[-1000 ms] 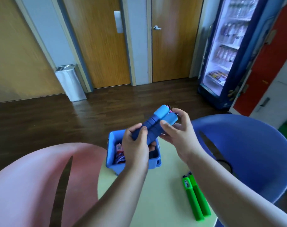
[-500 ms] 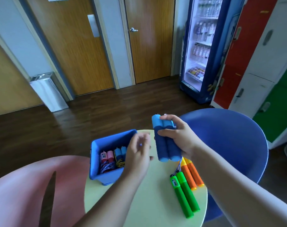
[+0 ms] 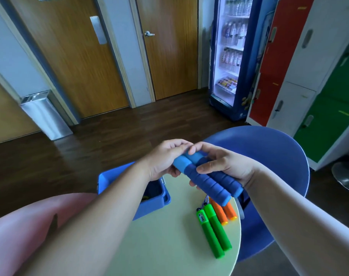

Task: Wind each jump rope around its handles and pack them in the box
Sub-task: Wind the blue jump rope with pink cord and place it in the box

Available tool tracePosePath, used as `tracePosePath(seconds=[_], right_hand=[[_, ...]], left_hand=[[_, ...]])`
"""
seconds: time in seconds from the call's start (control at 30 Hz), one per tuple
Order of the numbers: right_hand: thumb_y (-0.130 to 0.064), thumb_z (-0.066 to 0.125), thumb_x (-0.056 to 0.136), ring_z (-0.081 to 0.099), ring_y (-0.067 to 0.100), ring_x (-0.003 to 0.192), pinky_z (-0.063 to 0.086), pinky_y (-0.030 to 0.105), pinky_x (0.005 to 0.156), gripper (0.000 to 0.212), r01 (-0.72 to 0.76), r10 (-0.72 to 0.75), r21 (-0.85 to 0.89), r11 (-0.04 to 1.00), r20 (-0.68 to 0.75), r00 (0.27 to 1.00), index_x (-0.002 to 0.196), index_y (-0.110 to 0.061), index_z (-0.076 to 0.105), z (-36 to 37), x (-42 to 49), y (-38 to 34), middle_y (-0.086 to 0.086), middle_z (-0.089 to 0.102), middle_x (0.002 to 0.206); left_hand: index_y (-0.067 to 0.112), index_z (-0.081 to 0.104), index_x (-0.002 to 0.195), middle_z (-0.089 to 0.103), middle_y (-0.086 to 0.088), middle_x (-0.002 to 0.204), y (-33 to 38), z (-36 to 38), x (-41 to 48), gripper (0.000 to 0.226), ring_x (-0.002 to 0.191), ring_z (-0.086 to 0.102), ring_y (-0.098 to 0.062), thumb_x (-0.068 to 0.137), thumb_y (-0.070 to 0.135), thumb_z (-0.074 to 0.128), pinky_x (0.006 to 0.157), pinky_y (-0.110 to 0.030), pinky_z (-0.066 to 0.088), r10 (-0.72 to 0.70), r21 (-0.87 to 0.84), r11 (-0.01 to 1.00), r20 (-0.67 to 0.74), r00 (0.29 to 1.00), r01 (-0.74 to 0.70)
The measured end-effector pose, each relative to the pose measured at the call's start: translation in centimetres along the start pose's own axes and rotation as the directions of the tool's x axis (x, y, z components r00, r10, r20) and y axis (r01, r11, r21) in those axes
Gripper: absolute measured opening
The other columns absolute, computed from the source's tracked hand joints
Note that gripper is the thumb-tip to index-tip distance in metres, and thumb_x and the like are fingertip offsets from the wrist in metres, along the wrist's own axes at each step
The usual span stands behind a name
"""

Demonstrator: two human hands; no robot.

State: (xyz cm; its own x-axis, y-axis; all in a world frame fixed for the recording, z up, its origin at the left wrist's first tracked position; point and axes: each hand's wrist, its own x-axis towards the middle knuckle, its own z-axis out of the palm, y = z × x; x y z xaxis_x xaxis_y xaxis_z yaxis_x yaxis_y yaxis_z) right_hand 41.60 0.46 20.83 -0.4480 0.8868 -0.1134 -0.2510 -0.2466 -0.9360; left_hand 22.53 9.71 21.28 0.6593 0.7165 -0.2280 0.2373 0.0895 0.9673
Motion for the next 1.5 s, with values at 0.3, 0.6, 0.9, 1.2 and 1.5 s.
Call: tracePosePath(seconds=[0.3, 0.6, 0.9, 1.2, 1.5], right_hand=[[-0.013, 0.075, 0.084, 0.072, 0.042, 0.095, 0.064, 0.046, 0.071, 0.032, 0.101, -0.05, 0.098, 0.99, -0.431, 0.901, 0.111, -0.022, 0.06, -2.6, -2.1, -0.2, 0.021, 0.069, 0.116], [-0.013, 0.065, 0.099, 0.074, 0.035, 0.076, 0.062, 0.035, 0.061, 0.019, 0.238, -0.15, 0.079, 0.968, -0.577, 0.803, 0.115, -0.023, 0.061, -0.1, 0.3, -0.6, 0.018, 0.074, 0.107], [-0.019, 0.056, 0.106, 0.071, 0.028, 0.068, 0.057, 0.03, 0.057, 0.01, 0.229, -0.208, -0.035, 0.973, -0.572, 0.794, 0.102, -0.024, 0.064, -0.6, 1.3, -1.2, 0.013, 0.067, 0.111], [-0.015, 0.055, 0.106, 0.067, 0.027, 0.069, 0.059, 0.033, 0.062, 0.016, 0.316, -0.244, 0.008, 0.949, -0.618, 0.747, 0.094, -0.024, 0.061, -3.4, 4.2, -2.9, 0.018, 0.064, 0.114], [-0.013, 0.055, 0.106, 0.07, 0.023, 0.071, 0.061, 0.035, 0.062, 0.006, 0.308, -0.248, 0.007, 0.951, -0.577, 0.779, 0.103, -0.018, 0.058, -4.3, 9.9, -2.6, 0.011, 0.061, 0.112]], left_hand=[[0.02, 0.073, 0.1, 0.062, -0.001, 0.088, 0.1, 0.9, 1.3, 0.016, 0.067, 0.06, -0.017, 0.102, 0.03, 0.061, 0.044, -0.022, 0.046, 0.101, 0.011, 0.993, -0.596, 0.797, -0.118], [0.031, 0.071, 0.102, 0.07, 0.01, 0.098, 1.1, 0.7, 2.1, 0.017, 0.087, 0.072, -0.02, 0.102, 0.037, 0.055, 0.059, -0.039, 0.065, 0.24, 0.177, 0.971, -0.696, 0.677, -0.162], [0.025, 0.066, 0.116, 0.066, 0.0, 0.101, 1.8, -0.1, 2.7, 0.023, 0.071, 0.068, -0.015, 0.105, 0.038, 0.051, 0.05, -0.026, 0.057, 0.255, 0.216, 0.965, -0.654, 0.712, -0.147], [0.022, 0.073, 0.108, 0.08, 0.011, 0.104, -1.5, 0.2, 3.9, 0.022, 0.077, 0.069, 0.002, 0.104, 0.016, 0.052, 0.068, -0.02, 0.051, 0.103, 0.056, 0.995, -0.553, 0.827, -0.086], [0.006, 0.075, 0.1, 0.08, -0.013, 0.095, -1.3, 2.2, 5.7, 0.016, 0.092, 0.078, -0.027, 0.102, 0.009, 0.06, 0.084, -0.035, 0.061, -0.087, -0.391, 0.884, -0.676, 0.732, -0.256]])
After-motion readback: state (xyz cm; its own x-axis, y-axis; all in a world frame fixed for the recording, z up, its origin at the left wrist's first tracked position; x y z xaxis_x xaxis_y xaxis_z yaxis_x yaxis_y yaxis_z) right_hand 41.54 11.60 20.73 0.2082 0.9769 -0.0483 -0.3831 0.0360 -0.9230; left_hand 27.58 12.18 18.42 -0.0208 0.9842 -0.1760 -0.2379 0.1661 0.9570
